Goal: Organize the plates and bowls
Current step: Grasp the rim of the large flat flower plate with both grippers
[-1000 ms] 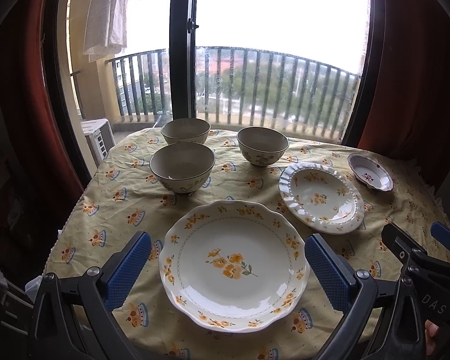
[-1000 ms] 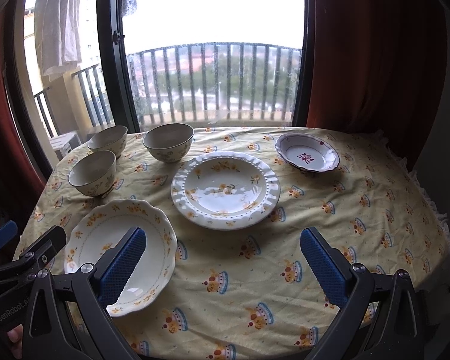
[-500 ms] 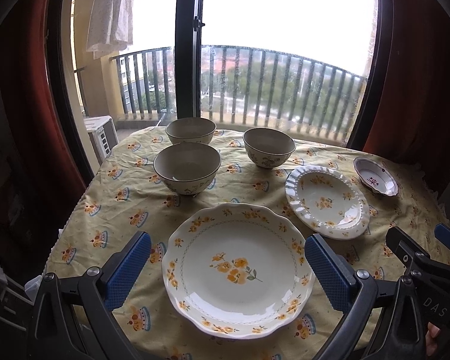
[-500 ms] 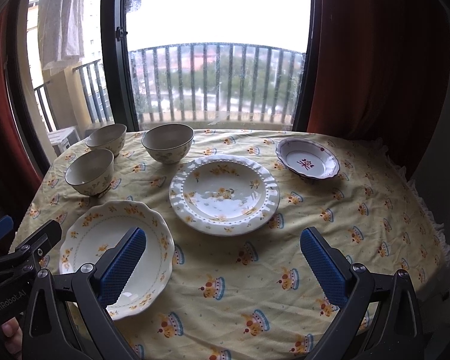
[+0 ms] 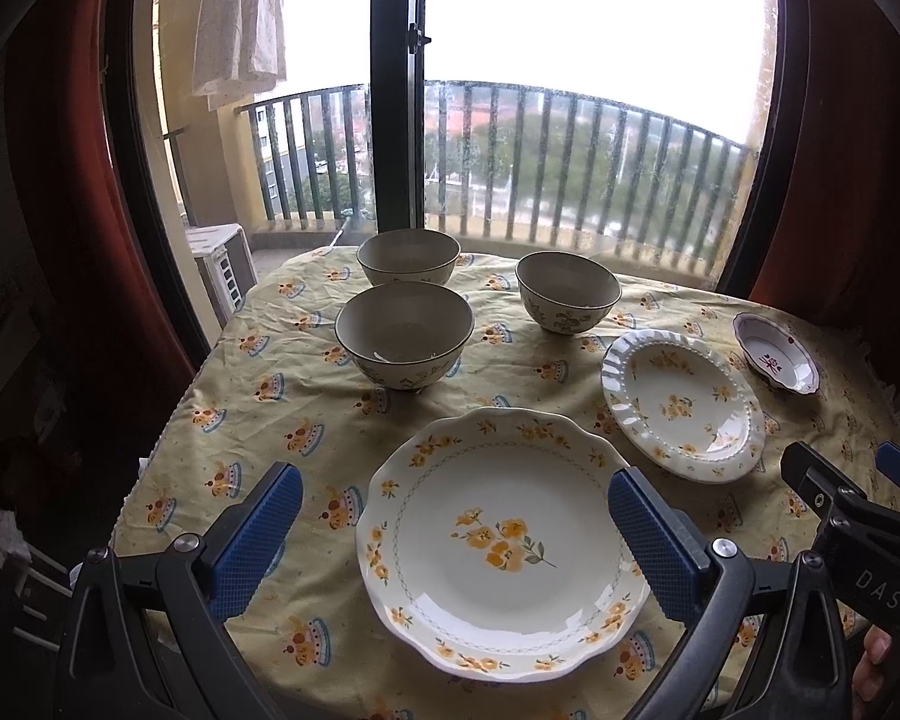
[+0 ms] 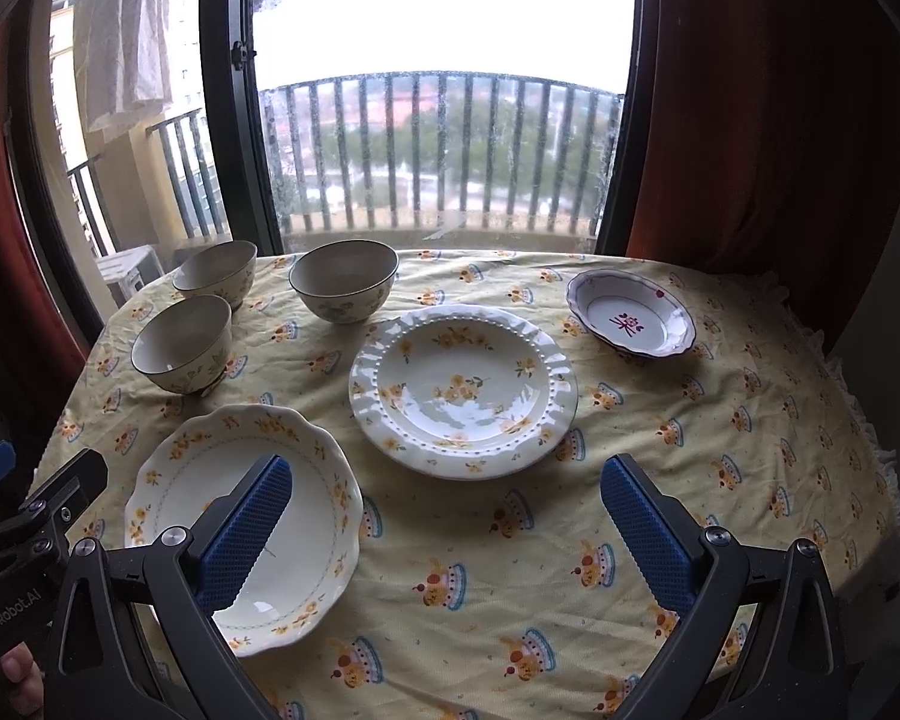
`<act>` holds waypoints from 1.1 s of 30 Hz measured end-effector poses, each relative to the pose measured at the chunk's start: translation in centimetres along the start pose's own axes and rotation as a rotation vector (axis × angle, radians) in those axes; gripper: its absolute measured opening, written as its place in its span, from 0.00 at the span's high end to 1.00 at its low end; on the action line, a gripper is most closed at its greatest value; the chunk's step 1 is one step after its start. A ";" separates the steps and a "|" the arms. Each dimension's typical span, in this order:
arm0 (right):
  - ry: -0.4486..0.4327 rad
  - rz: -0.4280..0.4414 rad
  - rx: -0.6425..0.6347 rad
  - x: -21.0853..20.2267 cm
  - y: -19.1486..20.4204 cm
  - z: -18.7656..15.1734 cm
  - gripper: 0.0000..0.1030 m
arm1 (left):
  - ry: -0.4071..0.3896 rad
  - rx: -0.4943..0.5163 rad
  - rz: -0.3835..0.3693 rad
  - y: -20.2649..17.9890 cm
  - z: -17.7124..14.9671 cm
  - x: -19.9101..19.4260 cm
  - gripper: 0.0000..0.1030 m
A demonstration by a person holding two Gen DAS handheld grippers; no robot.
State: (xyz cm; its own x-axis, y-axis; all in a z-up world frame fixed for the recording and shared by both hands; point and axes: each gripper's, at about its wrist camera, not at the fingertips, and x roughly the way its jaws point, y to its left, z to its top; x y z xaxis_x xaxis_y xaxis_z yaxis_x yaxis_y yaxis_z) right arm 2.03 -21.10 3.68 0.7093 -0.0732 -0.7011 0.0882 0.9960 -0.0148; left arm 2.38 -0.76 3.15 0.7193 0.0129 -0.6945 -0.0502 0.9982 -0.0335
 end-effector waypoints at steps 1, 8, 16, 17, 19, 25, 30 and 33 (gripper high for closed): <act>0.004 0.003 0.005 0.1 0.1 0.1 0.00 | 0.005 -0.004 0.004 0.2 0.0 0.2 0.01; 0.047 0.031 -0.004 1.8 1.6 0.5 0.00 | 0.065 -0.024 0.029 1.8 0.7 2.5 0.01; 0.086 0.011 0.007 5.7 4.7 0.3 0.00 | 0.146 0.041 0.018 3.2 0.4 7.1 0.02; 0.093 0.006 0.007 6.2 4.9 0.1 0.00 | 0.151 0.040 0.014 3.4 0.3 7.7 0.02; 0.111 -0.002 0.009 7.3 5.4 -0.4 0.00 | 0.159 0.039 0.007 3.7 0.2 8.6 0.02; 0.158 -0.035 -0.002 10.4 6.9 -2.1 0.00 | 0.218 0.052 -0.007 4.3 -1.1 11.9 0.04; 0.211 -0.058 -0.007 12.2 7.6 -3.3 0.01 | 0.284 0.038 -0.015 4.9 -2.2 14.0 0.07; 0.244 -0.069 -0.003 13.1 7.8 -3.8 0.01 | 0.311 0.029 -0.036 4.8 -2.6 14.7 0.09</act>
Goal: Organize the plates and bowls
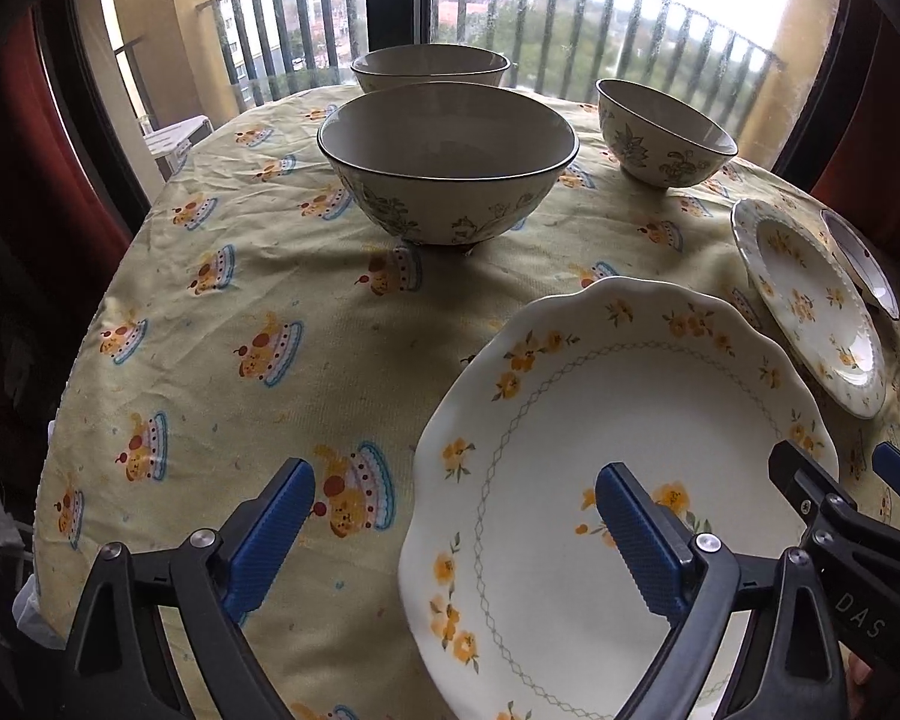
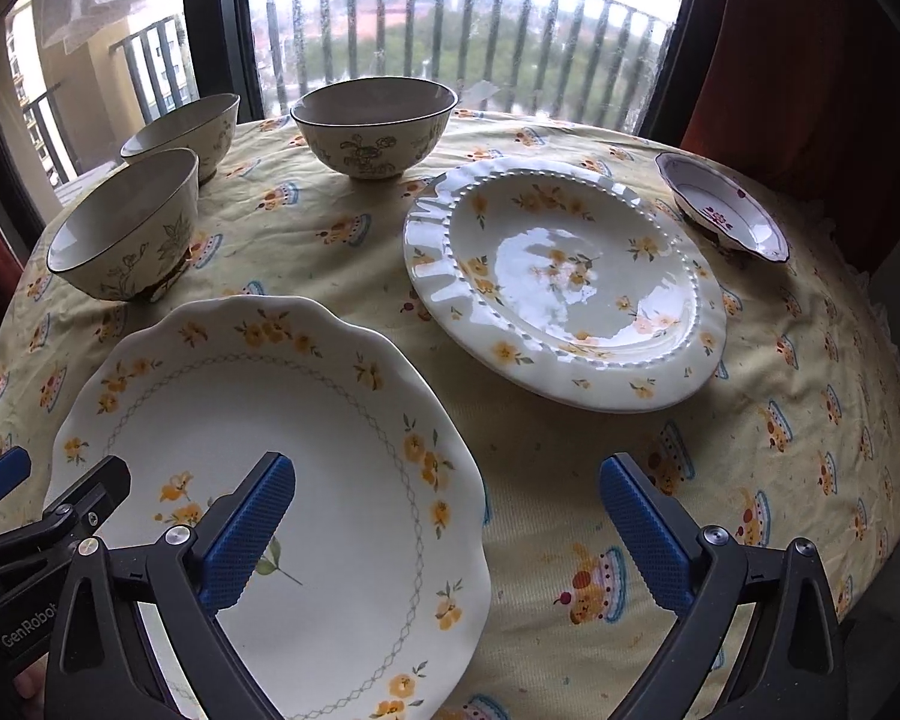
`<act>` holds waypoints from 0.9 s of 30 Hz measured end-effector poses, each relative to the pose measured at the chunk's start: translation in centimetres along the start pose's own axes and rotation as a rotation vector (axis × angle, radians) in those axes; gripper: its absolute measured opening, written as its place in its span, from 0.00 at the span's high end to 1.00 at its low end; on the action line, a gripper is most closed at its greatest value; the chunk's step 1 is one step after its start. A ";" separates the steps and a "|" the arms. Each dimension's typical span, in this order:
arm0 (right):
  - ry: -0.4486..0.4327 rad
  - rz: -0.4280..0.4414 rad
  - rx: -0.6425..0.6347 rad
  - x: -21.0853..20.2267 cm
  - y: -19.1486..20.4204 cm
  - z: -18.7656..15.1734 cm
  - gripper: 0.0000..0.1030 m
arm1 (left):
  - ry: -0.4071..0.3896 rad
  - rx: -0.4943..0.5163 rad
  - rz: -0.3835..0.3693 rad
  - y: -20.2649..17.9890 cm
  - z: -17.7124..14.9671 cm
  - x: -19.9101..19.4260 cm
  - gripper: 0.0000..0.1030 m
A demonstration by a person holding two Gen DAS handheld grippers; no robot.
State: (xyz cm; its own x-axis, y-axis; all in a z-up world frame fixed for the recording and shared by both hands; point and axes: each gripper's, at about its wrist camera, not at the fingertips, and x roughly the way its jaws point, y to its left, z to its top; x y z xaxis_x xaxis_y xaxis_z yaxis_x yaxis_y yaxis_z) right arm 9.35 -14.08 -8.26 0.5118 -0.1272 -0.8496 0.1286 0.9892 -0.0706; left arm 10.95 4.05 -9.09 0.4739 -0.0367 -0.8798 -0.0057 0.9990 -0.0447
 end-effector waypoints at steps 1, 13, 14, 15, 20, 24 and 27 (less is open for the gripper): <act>0.011 -0.001 0.003 0.3 0.0 0.0 0.02 | 0.004 0.004 -0.003 -0.1 -0.1 0.2 0.11; 0.122 0.020 0.040 2.4 1.0 0.1 0.23 | 0.072 0.027 -0.073 -0.6 0.0 2.2 0.27; 0.117 0.024 0.051 2.3 1.0 0.1 0.24 | 0.073 0.031 -0.075 -0.7 0.0 2.2 0.28; 0.119 0.019 0.054 2.4 1.1 0.1 0.25 | 0.076 0.033 -0.077 -0.8 0.0 2.1 0.30; 0.128 0.009 0.062 2.4 1.6 0.4 0.32 | 0.109 0.032 -0.080 -1.1 0.5 2.1 0.35; 0.149 0.008 0.079 2.5 1.5 0.6 0.32 | 0.108 0.067 -0.052 -1.7 0.6 1.9 0.36; 0.154 0.001 0.086 2.4 1.5 0.6 0.33 | 0.106 0.081 -0.043 -2.1 0.6 1.8 0.36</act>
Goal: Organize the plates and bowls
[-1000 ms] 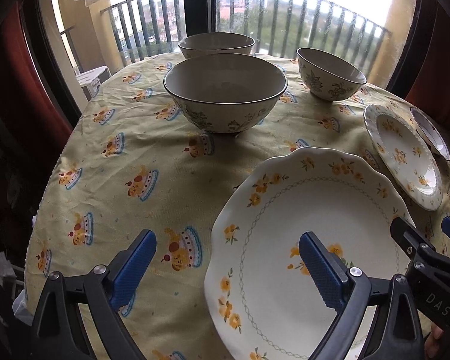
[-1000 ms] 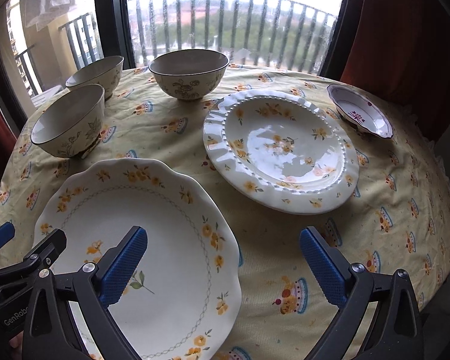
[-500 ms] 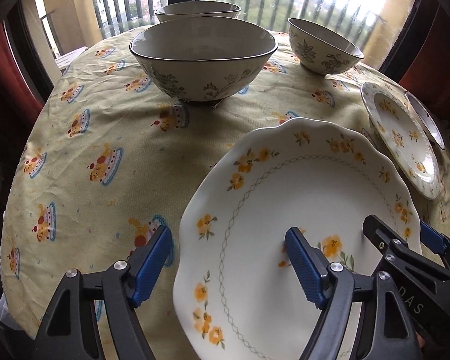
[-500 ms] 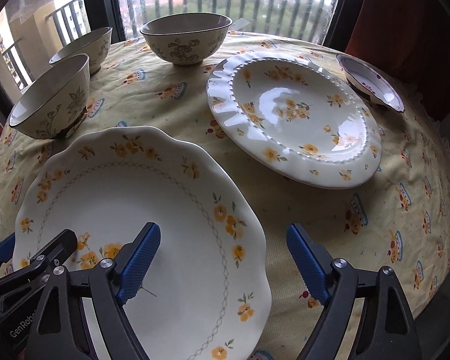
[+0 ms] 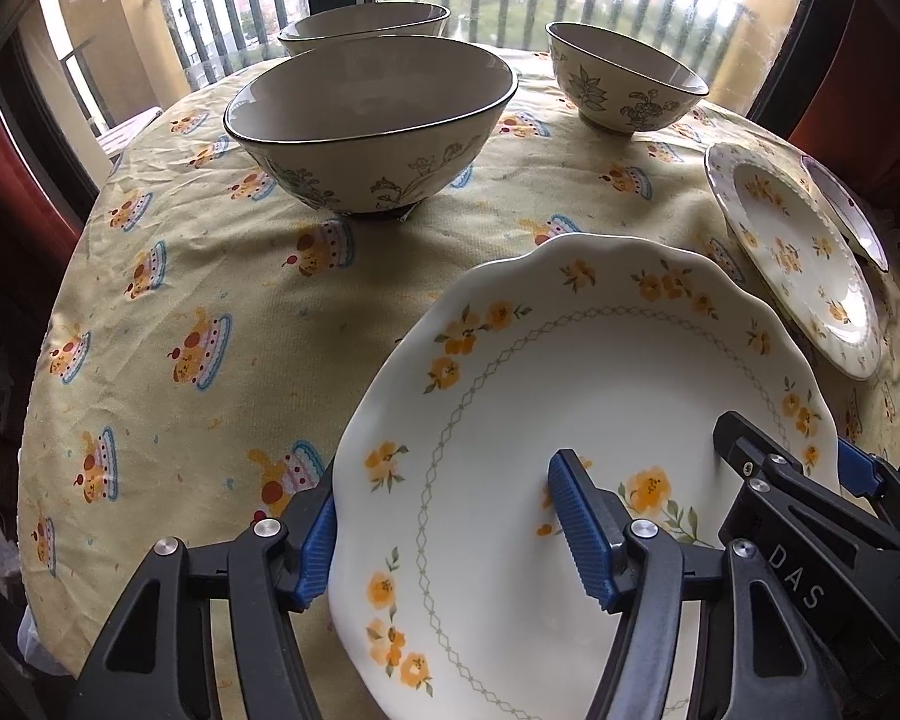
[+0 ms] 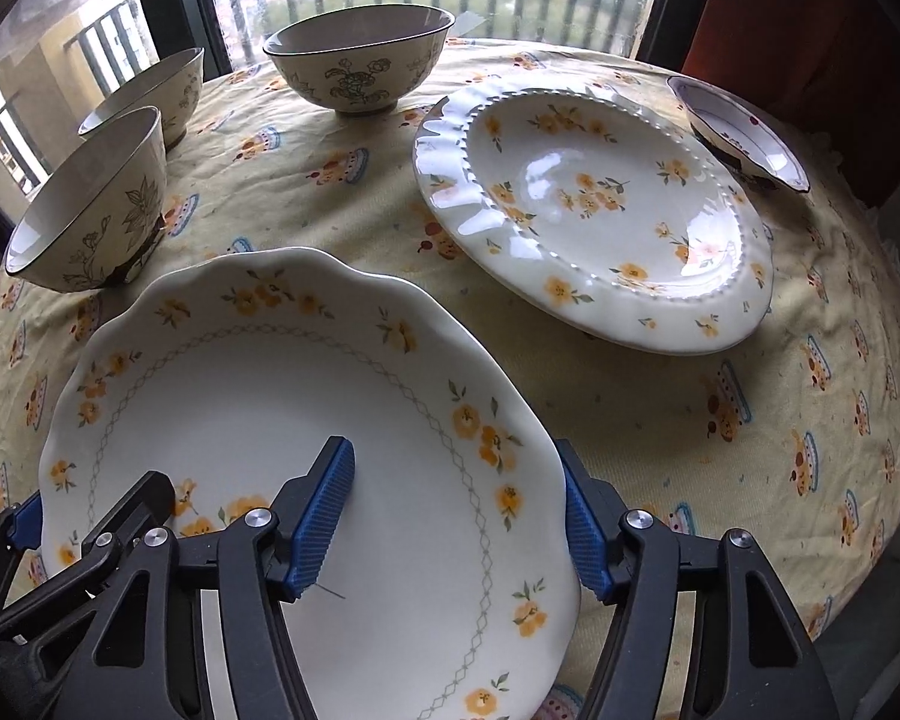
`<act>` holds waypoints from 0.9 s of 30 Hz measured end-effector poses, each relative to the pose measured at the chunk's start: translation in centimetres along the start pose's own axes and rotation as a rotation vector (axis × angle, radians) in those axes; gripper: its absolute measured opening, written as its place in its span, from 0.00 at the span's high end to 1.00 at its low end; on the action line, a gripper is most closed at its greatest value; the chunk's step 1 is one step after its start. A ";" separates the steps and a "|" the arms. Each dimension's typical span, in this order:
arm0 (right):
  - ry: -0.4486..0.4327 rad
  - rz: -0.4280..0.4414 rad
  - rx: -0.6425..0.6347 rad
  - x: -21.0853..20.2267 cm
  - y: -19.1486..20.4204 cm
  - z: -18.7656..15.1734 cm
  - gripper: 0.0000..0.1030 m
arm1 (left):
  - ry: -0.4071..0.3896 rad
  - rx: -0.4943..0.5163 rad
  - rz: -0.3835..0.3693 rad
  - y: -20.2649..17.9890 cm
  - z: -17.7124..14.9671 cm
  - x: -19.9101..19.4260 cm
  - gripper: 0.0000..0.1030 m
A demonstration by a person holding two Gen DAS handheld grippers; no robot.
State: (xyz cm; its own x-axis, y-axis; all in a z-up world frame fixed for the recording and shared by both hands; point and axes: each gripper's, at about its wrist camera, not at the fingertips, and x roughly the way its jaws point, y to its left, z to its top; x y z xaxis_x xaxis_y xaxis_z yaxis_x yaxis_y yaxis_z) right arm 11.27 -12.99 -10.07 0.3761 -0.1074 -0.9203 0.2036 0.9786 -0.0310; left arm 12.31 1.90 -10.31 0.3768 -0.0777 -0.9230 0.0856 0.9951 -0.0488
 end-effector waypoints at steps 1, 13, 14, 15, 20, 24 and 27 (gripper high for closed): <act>0.002 -0.002 -0.002 0.0 0.0 0.0 0.33 | 0.002 -0.003 0.003 -0.1 0.0 0.0 0.36; 0.033 0.046 -0.076 -0.8 -3.1 -0.7 0.33 | 0.026 -0.070 0.066 -3.7 -1.5 -1.0 0.37; 0.037 0.054 -0.085 -0.8 -3.6 -0.7 0.33 | 0.030 -0.081 0.073 -4.1 -1.6 -1.1 0.36; 0.043 0.063 -0.095 -0.9 -4.1 -0.7 0.33 | 0.032 -0.093 0.074 -4.7 -1.8 -1.3 0.37; 0.023 0.076 -0.122 -2.0 -6.8 -0.3 0.33 | 0.025 -0.110 0.070 -7.5 -2.2 -2.3 0.36; 0.006 0.079 -0.130 -2.7 -9.2 0.1 0.33 | 0.011 -0.107 0.060 -10.0 -1.8 -2.9 0.36; -0.007 0.073 -0.115 -3.0 -11.4 0.4 0.33 | 0.001 -0.095 0.051 -12.1 -1.6 -3.4 0.36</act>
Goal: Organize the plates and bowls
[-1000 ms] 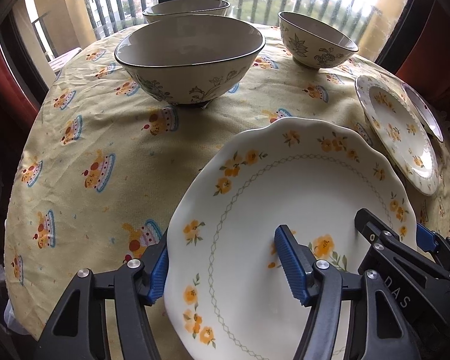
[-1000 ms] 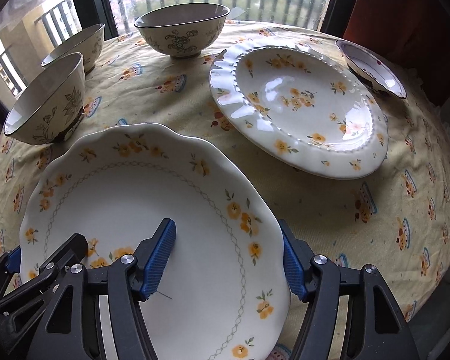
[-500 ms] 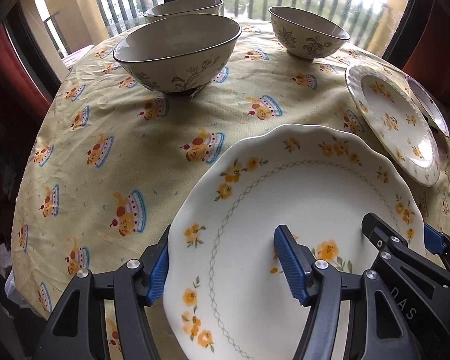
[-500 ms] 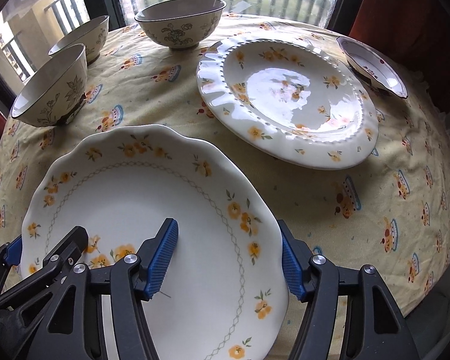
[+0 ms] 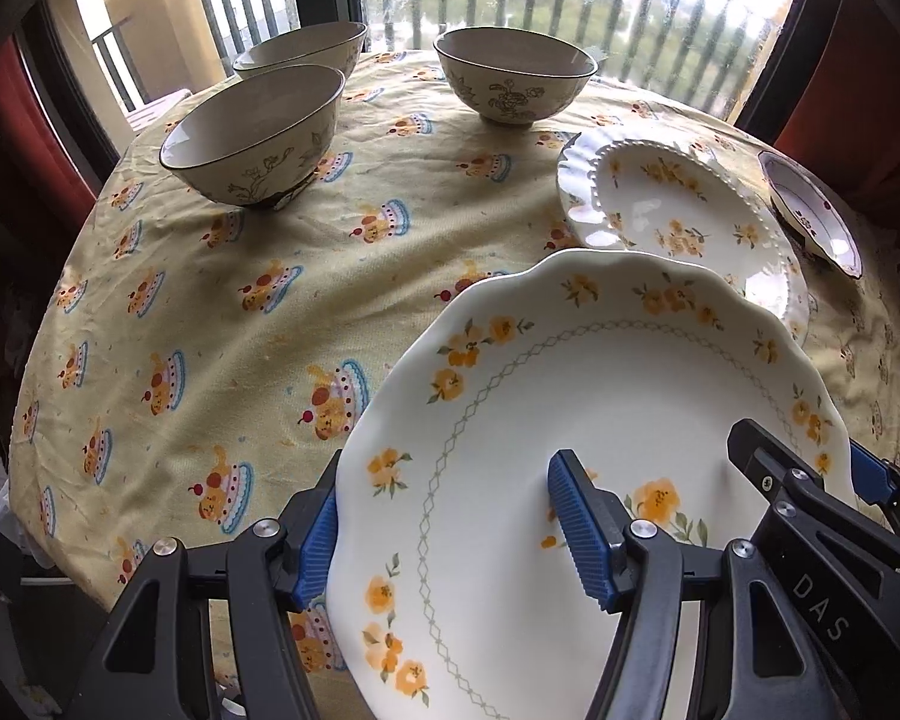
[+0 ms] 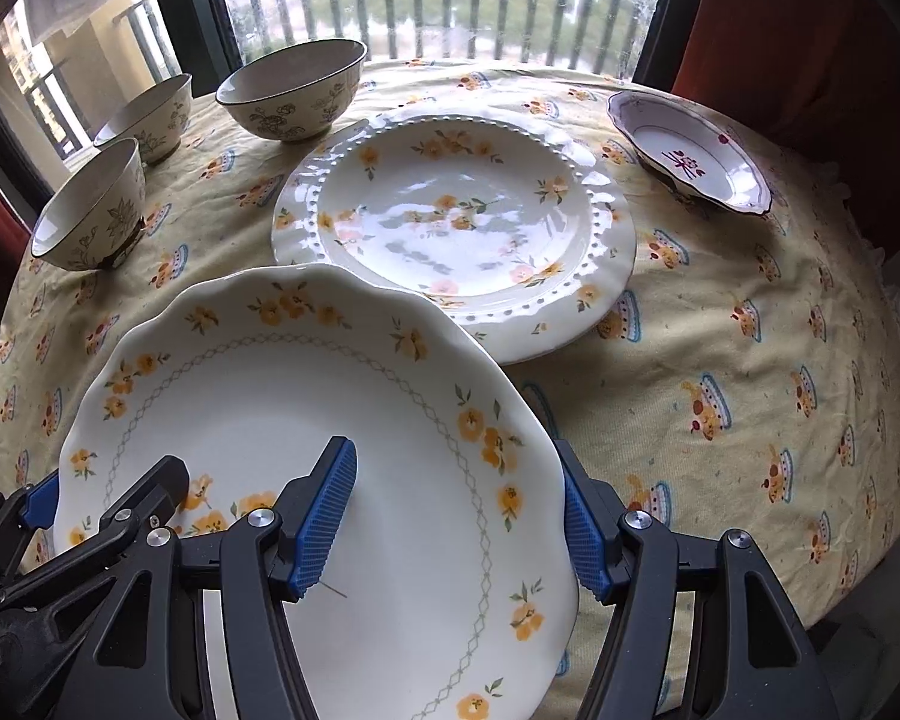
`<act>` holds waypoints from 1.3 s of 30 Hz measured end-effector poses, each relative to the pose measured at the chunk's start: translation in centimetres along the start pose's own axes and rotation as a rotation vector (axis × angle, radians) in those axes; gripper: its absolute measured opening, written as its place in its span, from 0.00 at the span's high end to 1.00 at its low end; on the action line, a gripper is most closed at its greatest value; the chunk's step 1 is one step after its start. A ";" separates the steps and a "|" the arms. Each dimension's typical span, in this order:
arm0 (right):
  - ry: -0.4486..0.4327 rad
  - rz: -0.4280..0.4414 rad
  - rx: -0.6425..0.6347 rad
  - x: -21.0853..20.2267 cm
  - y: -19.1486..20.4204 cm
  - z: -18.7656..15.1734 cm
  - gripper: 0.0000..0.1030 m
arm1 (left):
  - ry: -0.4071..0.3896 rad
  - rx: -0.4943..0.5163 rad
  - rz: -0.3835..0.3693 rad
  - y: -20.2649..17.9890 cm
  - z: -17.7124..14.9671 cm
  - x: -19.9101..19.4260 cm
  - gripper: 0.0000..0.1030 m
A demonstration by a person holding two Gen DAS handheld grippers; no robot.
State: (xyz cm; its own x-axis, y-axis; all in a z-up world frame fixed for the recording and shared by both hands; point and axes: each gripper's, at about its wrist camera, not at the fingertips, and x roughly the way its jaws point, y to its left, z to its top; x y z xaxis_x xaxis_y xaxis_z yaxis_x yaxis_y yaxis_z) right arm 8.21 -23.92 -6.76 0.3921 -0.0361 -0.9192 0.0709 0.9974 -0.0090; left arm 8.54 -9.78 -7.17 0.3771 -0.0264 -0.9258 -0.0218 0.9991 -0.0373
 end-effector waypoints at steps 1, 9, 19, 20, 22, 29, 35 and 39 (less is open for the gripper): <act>-0.004 -0.003 0.004 -0.1 -0.7 0.0 0.33 | -0.003 0.004 -0.002 -0.7 0.0 -0.1 0.36; -0.024 -0.012 0.043 -0.7 -6.7 0.4 0.33 | -0.010 0.027 -0.019 -6.4 0.3 -0.5 0.37; -0.033 -0.033 0.071 0.0 -13.7 0.6 0.33 | -0.003 0.050 -0.046 -13.0 0.2 0.6 0.37; -0.031 -0.038 0.075 0.1 -14.4 0.6 0.33 | 0.001 0.054 -0.049 -13.7 0.3 0.8 0.37; -0.025 -0.046 0.082 0.4 -15.6 0.6 0.33 | 0.007 0.065 -0.052 -15.0 0.3 1.1 0.37; 0.005 -0.062 0.098 2.0 -19.2 0.8 0.33 | 0.035 0.094 -0.056 -18.3 0.2 2.6 0.37; 0.024 -0.068 0.119 2.8 -21.4 0.6 0.33 | 0.060 0.121 -0.071 -20.3 0.4 3.8 0.37; 0.041 -0.077 0.130 3.4 -22.5 0.6 0.33 | 0.072 0.133 -0.072 -21.5 0.3 4.3 0.37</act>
State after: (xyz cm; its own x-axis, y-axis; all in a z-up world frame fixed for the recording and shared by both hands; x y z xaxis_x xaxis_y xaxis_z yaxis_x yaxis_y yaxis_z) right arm 8.48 -46.50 -9.50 0.3432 -0.1067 -0.9332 0.2187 0.9753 -0.0311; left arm 10.92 -31.34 -10.29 0.3056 -0.0958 -0.9473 0.1273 0.9901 -0.0591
